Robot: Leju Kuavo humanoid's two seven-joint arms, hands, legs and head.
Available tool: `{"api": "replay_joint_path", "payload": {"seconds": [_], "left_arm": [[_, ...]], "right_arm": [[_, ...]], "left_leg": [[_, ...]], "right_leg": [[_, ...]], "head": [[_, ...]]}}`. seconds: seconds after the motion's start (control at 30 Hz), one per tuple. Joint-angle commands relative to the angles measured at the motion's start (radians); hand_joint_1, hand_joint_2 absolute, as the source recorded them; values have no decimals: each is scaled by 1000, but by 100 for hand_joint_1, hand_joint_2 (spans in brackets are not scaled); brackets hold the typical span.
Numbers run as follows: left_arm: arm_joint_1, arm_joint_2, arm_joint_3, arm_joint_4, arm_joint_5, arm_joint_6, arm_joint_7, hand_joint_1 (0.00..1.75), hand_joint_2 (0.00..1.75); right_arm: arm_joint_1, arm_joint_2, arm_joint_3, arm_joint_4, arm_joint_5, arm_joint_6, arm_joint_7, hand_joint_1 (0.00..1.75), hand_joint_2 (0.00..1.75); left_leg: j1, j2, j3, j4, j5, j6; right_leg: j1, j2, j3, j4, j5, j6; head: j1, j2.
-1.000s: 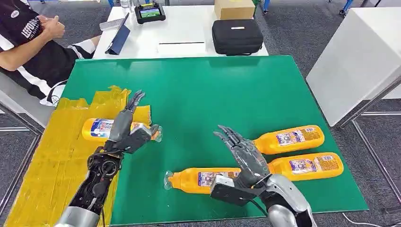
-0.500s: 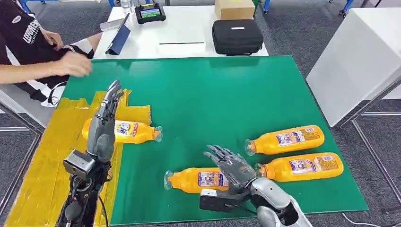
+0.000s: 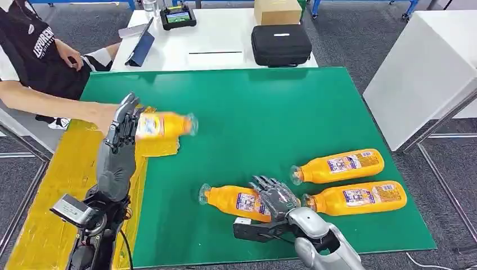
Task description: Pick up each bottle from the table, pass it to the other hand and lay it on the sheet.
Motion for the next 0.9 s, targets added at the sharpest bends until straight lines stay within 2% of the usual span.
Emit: {"api": "replay_joint_path", "payload": {"seconds": [0.03, 0.07, 0.13, 0.17, 0.33, 0.47, 0.5, 0.6, 0.7, 0.73, 0.77, 0.8, 0.83, 0.9], "left_arm": [[-10, -3, -32, 19, -9, 12, 3, 0, 0], [-9, -3, -33, 18, -9, 13, 3, 0, 0], [-9, -3, -33, 18, -9, 13, 3, 0, 0], [-6, -1, -32, 14, -9, 12, 3, 0, 0], [26, -3, -20, -16, -9, 17, 3, 0, 0], [62, -1, -24, -59, -8, 21, 4, 0, 0], [65, -2, -32, -61, -25, 33, 13, 0, 0], [65, -4, -43, -60, -31, 41, 18, 0, 0], [60, -2, -50, -55, -33, 46, 21, 0, 0], [57, 0, -63, -51, -31, 45, 33, 0, 0], [53, 2, -80, -45, -32, 41, 48, 0, 0], [46, 8, -105, -36, -43, 45, 63, 0, 175], [36, 9, -128, -24, -55, 51, 78, 0, 175], [36, 9, -128, -24, -55, 51, 78, 0, 175]], "right_arm": [[20, 9, 16, 159, 13, 15, 16, 89, 175], [17, 10, 16, 159, 13, 18, 17, 89, 175], [17, 10, 16, 159, 13, 18, 17, 89, 175], [20, 13, 9, 149, 10, 11, 19, 171, 175], [54, 51, -91, 28, -45, -102, 12, 175, 175], [97, 106, -222, -134, -248, -249, -73, 175, 175], [109, 137, -277, -171, -345, -378, -164, 175, 175], [108, 135, -293, -201, -378, -379, -168, 175, 175], [116, 141, -304, -207, -402, -395, -183, 175, 175], [131, 184, -361, -224, -558, -467, -277, 175, 175], [139, 202, -396, -236, -659, -504, -324, 175, 175], [148, 217, -428, -264, -768, -515, -361, 175, 175], [151, 214, -444, -271, -825, -522, -384, 175, 175], [151, 214, -444, -271, -825, -522, -384, 175, 175]], "left_leg": [[1, -3, 6, -2, -1, -2], [1, -2, 7, 0, -3, -2], [1, -3, 10, -2, -4, -3], [1, -2, 11, -2, -4, -3], [1, -1, 13, -2, -4, -3], [1, 0, 12, -1, -5, -3], [1, -2, 10, -1, -4, -3], [0, -1, 4, 0, -2, 0], [1, -1, 6, 0, -4, -1], [1, -2, 4, -1, -2, 0], [0, -3, 3, -1, -1, 0], [1, -4, 8, 0, -4, -2], [1, -3, 4, 1, -3, -1], [0, -4, 0, 0, -1, 0]], "right_leg": [[1, -2, 7, -3, -1, -1], [1, -1, 0, -1, -3, -1], [1, -2, 2, -3, -6, -5], [1, -1, 3, -3, -6, -5], [1, 0, 4, -2, -6, -5], [1, 1, 4, 0, -6, -5], [0, 0, 6, -1, -6, -4], [0, 1, 8, 1, -4, -1], [1, 1, 11, 0, -5, -1], [1, -1, 8, 0, -4, 0], [0, -2, 7, 0, -4, 0], [0, -2, 12, 0, -7, -1], [0, -1, 9, 1, -6, -1], [-1, -2, 4, 1, -4, 0]], "head": [[0, 0], [0, 0], [0, 0], [0, 0], [0, 0], [0, 0], [-1, 0], [0, 0], [-1, 0], [0, 0], [0, 0], [0, 0], [0, 0], [-1, 0]]}}
